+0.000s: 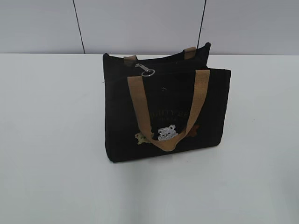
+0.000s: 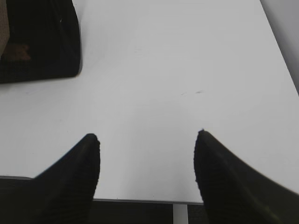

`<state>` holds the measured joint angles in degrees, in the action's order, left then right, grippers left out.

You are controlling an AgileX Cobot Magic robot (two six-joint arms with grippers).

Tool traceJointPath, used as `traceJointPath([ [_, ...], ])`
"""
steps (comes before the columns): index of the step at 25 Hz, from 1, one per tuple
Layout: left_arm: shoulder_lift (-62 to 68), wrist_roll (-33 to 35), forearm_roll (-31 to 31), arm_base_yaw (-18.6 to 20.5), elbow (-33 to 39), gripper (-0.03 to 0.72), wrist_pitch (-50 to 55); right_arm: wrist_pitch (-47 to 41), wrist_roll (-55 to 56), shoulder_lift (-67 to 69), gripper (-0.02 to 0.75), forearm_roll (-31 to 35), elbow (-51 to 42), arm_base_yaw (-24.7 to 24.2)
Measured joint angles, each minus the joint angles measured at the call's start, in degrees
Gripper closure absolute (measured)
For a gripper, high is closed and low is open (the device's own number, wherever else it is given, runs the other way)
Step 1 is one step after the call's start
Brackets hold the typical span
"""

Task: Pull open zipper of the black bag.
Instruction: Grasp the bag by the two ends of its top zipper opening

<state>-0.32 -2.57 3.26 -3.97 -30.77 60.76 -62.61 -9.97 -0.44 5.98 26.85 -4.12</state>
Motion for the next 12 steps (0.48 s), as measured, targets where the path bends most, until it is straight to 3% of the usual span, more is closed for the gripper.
traceJointPath([
  [12,0.00,0.00,0.00,0.00,0.00,0.461,0.00,0.00,0.00,0.00,0.256,0.00,0.00,0.00],
])
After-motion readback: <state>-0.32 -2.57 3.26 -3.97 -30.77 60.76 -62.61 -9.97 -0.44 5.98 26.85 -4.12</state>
